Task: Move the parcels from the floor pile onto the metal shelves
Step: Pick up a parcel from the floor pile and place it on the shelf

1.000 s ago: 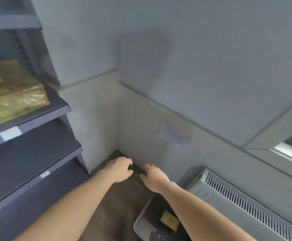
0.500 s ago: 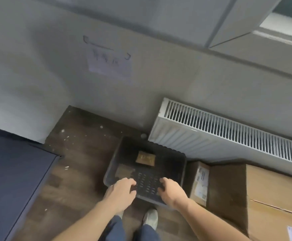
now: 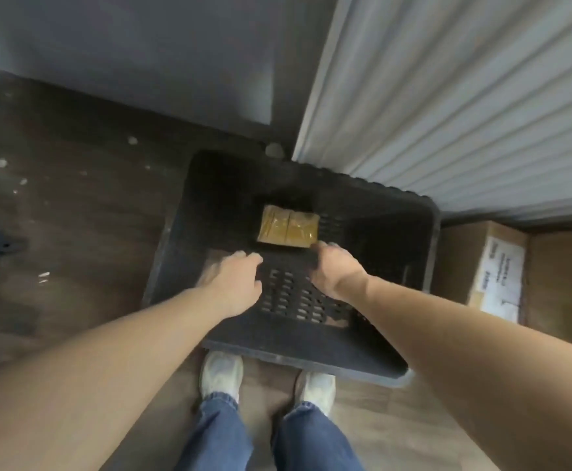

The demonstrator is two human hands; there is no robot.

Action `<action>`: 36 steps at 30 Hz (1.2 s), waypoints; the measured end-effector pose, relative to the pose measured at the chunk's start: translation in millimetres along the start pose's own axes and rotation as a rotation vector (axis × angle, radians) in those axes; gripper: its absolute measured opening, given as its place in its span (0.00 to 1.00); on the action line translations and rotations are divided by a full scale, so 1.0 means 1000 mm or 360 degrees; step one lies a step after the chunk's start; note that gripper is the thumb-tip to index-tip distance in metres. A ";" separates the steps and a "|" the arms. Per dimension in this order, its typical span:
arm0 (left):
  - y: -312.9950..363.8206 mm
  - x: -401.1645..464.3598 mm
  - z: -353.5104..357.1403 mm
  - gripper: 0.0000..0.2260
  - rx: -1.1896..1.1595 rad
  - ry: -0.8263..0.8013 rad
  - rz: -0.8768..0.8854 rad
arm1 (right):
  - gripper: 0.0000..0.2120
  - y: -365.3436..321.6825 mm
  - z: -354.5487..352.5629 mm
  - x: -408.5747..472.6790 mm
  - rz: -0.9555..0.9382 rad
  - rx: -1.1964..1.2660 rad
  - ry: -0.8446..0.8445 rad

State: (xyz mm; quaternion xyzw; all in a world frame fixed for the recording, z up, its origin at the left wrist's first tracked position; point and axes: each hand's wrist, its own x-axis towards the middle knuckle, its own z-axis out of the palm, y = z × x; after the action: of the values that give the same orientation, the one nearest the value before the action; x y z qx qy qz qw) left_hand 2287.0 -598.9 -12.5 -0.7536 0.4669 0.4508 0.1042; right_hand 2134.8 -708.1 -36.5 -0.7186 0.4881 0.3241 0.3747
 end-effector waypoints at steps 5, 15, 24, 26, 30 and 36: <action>-0.036 0.086 0.054 0.25 0.0020 -0.0031 -0.0008 | 0.42 0.007 0.035 0.092 -0.0060 -0.0179 0.0163; -0.065 0.136 0.082 0.26 -0.0139 -0.0034 -0.0064 | 0.47 0.004 0.061 0.167 -0.0181 -0.0621 0.0631; -0.034 0.034 0.034 0.42 -0.0244 0.0137 -0.0079 | 0.42 -0.008 0.045 0.051 -0.0139 0.0236 0.0330; -0.022 -0.001 0.013 0.45 -0.0311 0.0165 -0.0087 | 0.37 -0.013 0.031 0.008 -0.0037 0.0601 0.0164; 0.001 -0.083 -0.041 0.45 -0.0320 0.0197 -0.0007 | 0.31 -0.019 -0.006 -0.088 0.0045 0.1102 -0.0063; 0.043 -0.204 -0.132 0.46 -0.0265 0.0283 0.0002 | 0.18 -0.055 -0.097 -0.222 -0.0015 0.1272 -0.0108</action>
State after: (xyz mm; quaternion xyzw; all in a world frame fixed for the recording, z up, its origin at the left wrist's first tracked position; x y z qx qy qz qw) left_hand 2297.8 -574.1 233.3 -0.7964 0.4357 0.4194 -0.0010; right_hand 2126.6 -676.1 209.4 -0.5073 0.5596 0.1305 0.6422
